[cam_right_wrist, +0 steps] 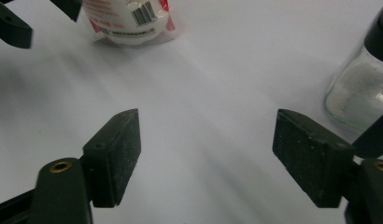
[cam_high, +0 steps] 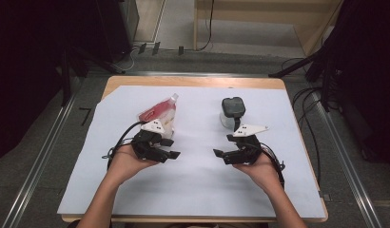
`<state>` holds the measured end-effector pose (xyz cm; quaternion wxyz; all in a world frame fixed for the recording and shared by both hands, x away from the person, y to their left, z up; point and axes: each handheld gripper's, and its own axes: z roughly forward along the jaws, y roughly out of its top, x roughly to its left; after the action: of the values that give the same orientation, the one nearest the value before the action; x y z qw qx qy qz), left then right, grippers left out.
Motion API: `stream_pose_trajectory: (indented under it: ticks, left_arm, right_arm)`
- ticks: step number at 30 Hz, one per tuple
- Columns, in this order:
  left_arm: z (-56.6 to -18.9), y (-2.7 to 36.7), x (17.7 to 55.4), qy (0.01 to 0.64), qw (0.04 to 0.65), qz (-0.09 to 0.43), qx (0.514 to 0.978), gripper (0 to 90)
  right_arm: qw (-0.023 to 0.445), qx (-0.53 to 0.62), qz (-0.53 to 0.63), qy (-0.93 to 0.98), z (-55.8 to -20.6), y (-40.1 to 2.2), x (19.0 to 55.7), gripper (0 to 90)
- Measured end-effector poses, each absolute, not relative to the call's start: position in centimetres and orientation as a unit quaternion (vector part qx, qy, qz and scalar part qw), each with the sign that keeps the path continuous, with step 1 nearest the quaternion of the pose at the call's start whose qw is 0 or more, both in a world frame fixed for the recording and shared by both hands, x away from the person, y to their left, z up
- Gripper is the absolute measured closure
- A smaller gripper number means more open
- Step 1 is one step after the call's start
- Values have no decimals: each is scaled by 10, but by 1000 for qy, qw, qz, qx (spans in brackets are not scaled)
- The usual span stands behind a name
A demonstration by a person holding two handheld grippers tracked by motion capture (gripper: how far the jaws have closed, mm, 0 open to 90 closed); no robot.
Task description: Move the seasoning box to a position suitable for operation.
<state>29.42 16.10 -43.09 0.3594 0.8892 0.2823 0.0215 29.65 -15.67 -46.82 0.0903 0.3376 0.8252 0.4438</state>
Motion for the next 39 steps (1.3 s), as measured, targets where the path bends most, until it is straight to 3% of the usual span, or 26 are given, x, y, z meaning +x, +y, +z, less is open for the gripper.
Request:
stream_pose_trajectory:
  ticks: [5,13,17,22,28,39]
  left_arm:
    - [-434,161,293,288,364,13,886,512]
    - [-438,159,291,281,371,11,885,483]
    - [-438,160,290,279,383,21,880,396]
    - [-440,161,289,267,383,39,884,407]
    - [-443,162,289,271,389,24,880,427]
    - [-440,159,287,273,380,16,884,360]
  right_arm:
    - [77,344,457,816,-469,-153,296,276]
    - [86,329,446,828,-469,-147,291,338]
    - [83,332,446,827,-469,-151,291,351]
    - [90,333,442,828,-471,-152,291,372]
    - [84,336,440,828,-474,-149,291,385]
    - [74,375,423,821,-475,-158,294,454]
